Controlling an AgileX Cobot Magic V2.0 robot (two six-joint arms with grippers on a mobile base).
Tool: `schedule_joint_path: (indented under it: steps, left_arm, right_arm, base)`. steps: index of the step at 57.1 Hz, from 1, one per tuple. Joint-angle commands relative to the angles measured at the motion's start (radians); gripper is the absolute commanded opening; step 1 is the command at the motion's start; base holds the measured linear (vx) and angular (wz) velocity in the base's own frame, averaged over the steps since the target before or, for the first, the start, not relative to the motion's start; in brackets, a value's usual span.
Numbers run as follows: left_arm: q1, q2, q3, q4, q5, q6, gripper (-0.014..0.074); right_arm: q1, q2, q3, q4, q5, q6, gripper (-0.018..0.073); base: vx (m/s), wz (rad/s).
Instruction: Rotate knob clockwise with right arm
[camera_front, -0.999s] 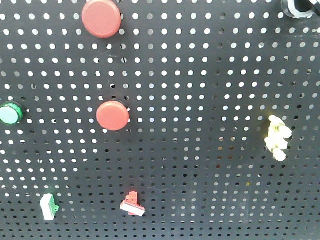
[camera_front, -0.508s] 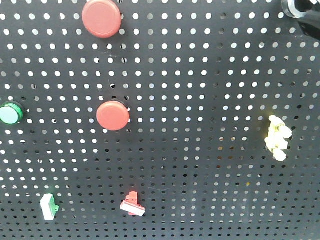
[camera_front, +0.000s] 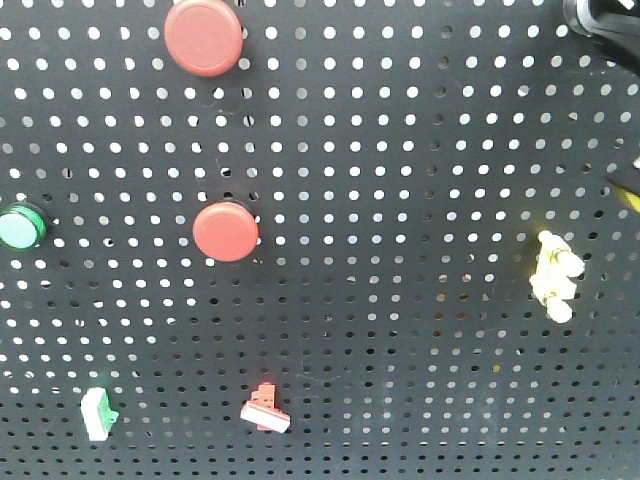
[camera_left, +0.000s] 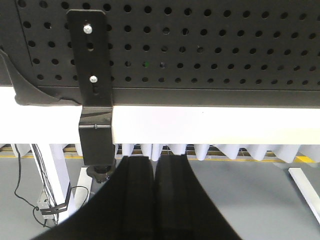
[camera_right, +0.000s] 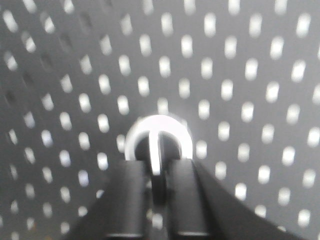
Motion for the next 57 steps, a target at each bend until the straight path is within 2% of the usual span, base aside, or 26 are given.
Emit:
schedule_joint_path:
  steps: [1, 2, 9, 21, 39, 57]
  left_arm:
    - [0.002, -0.01, 0.01, -0.006, -0.079, -0.005, -0.0006]
    - [0.002, -0.01, 0.01, -0.006, -0.079, -0.005, -0.0006]
    - [0.002, -0.01, 0.01, -0.006, -0.079, -0.005, -0.0006]
    - [0.002, -0.01, 0.01, -0.006, -0.079, -0.005, -0.0006]
    - [0.002, -0.01, 0.01, -0.006, -0.079, -0.005, -0.0006]
    - [0.002, -0.01, 0.01, -0.006, -0.079, -0.005, -0.0006]
  right_arm:
    - [-0.003, -0.006, -0.028, -0.019, -0.029, 0.017, 0.0004]
    - [-0.003, -0.006, -0.028, -0.013, -0.03, 0.017, -0.0017]
    - [-0.003, -0.006, -0.028, 0.022, -0.033, 0.025, -0.0015]
    - [-0.003, -0.006, -0.028, 0.079, -0.056, 0.193, -0.0012]
    - [-0.003, -0.006, -0.028, 0.085, -0.172, 0.678, -0.0009]
    - [-0.003, -0.006, -0.028, 0.082, -0.298, 1.239, -0.0009]
  base:
    - [0.0, 0.0]
    - [0.0, 0.0]
    - [0.0, 0.0]
    - [0.0, 0.0]
    - [0.0, 0.0]
    - [0.0, 0.0]
